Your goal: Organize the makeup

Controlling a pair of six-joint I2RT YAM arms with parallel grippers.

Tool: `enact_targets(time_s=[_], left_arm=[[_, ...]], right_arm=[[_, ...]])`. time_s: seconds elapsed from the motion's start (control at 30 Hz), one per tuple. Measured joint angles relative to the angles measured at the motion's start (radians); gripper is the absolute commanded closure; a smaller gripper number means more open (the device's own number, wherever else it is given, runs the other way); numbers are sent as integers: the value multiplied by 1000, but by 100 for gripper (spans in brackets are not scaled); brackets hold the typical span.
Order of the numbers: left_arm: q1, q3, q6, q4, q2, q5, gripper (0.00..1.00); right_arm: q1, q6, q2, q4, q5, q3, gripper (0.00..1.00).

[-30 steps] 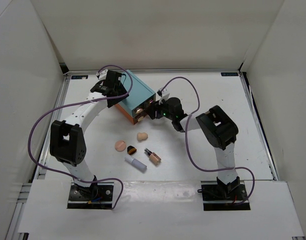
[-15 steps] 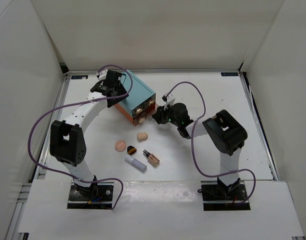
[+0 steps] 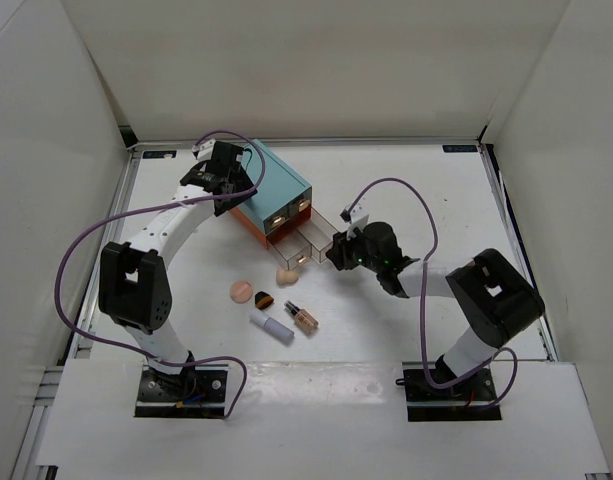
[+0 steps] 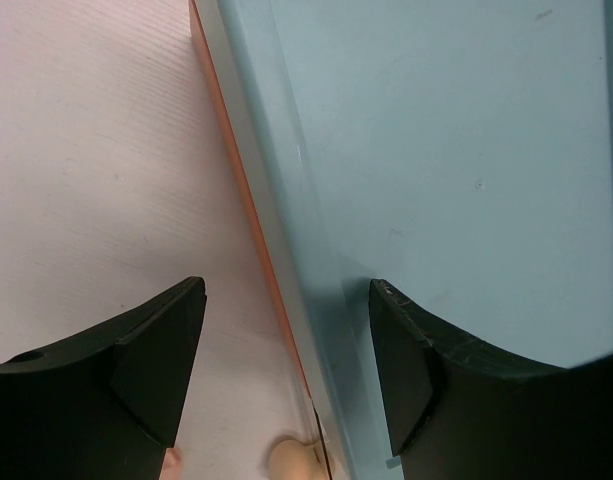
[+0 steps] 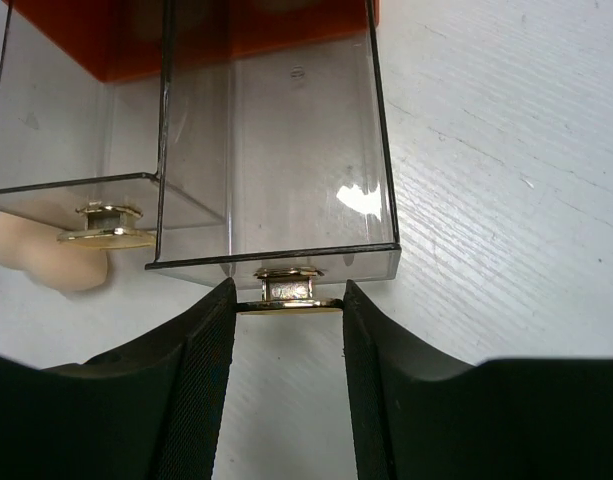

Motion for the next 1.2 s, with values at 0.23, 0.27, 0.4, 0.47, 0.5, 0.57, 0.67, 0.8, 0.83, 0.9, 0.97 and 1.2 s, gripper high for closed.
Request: enact_targets(time_s=[0.23, 0.27, 0.4, 0.47, 0.5, 0.57, 0.67, 0.8, 0.83, 0.9, 0.97, 1.2], left_arm=[[0, -2, 0, 3, -1, 0, 24], [0, -3, 0, 3, -1, 0, 24], [0, -5, 0, 3, -3, 0, 24], [0, -9, 0, 3, -8, 0, 24], [0, -10, 0, 1, -10, 0, 24], [0, -13, 0, 2, -11, 0, 24], [0, -13, 0, 2, -11, 0, 24], [0, -13, 1, 3, -11, 0, 24], [0, -13, 1, 3, -11, 0, 24], [0, -13, 1, 3, -12, 1, 24], [0, -15, 2, 3, -13, 0, 24], [0, -27, 5, 0, -27, 0, 24]], right_arm=[[2, -16, -16, -61, 18, -2, 64], [2, -19, -14, -65, 19, -2, 65], [2, -32, -11, -82, 22, 4, 65], [2, -35, -12, -85, 27, 4, 65], [3, -36, -14, -88, 31, 4, 65], [3, -37, -26, -101, 42, 3, 66], [2, -37, -56, -130, 64, -13, 62], [2, -35, -94, -164, 89, -36, 28], [2, -39, -98, -172, 93, -36, 27], [2, -43, -98, -185, 98, -36, 24], [2, -43, -98, -218, 102, -29, 22], [32, -17, -163, -383, 169, 67, 34]])
